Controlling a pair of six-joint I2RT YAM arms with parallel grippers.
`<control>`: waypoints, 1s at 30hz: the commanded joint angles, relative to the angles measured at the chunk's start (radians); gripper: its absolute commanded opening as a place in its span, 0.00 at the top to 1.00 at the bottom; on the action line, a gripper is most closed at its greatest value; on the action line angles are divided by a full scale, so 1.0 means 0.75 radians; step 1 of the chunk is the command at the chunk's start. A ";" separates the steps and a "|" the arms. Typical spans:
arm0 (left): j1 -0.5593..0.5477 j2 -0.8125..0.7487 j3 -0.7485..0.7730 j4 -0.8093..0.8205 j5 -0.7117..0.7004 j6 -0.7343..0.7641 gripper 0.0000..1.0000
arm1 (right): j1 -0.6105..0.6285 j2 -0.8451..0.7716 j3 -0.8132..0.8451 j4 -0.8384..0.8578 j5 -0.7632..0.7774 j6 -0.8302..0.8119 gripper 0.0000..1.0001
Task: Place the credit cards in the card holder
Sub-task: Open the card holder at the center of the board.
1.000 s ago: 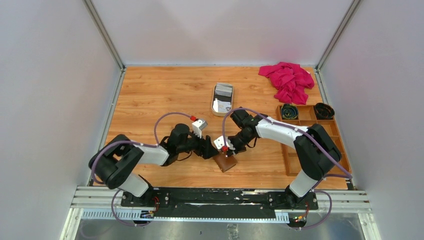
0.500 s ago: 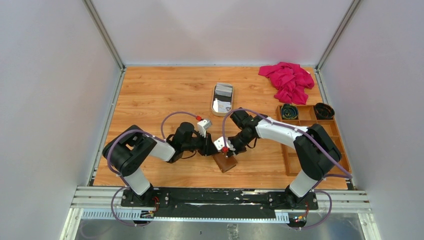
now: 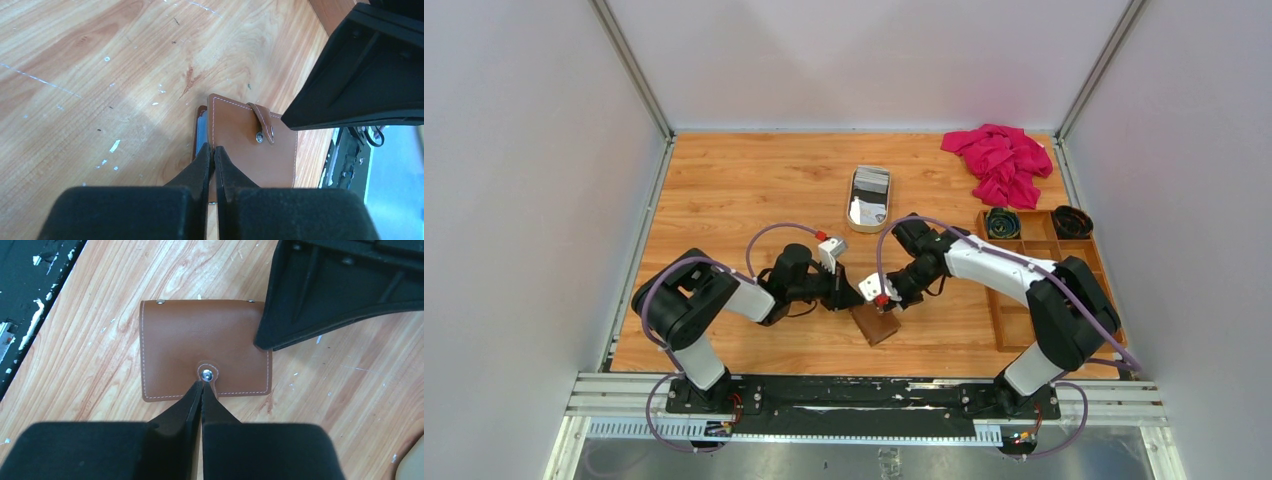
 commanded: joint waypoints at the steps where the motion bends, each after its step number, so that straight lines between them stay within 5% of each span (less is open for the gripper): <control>1: 0.041 0.012 -0.033 -0.046 -0.061 0.032 1.00 | -0.043 -0.017 0.008 -0.117 -0.061 -0.042 1.00; 8: 0.055 -0.047 0.053 -0.175 -0.018 0.079 1.00 | -0.110 0.000 0.019 -0.135 -0.049 0.058 0.96; 14: 0.055 -0.042 0.071 -0.187 0.015 0.066 0.99 | -0.066 -0.057 0.042 -0.106 -0.153 0.193 0.53; 16: 0.055 -0.037 0.071 -0.187 0.020 0.060 0.99 | -0.002 -0.046 0.045 -0.068 -0.115 0.227 0.47; 30: 0.055 -0.044 0.072 -0.187 0.032 0.051 0.99 | 0.112 0.196 0.153 -0.031 0.120 0.234 0.49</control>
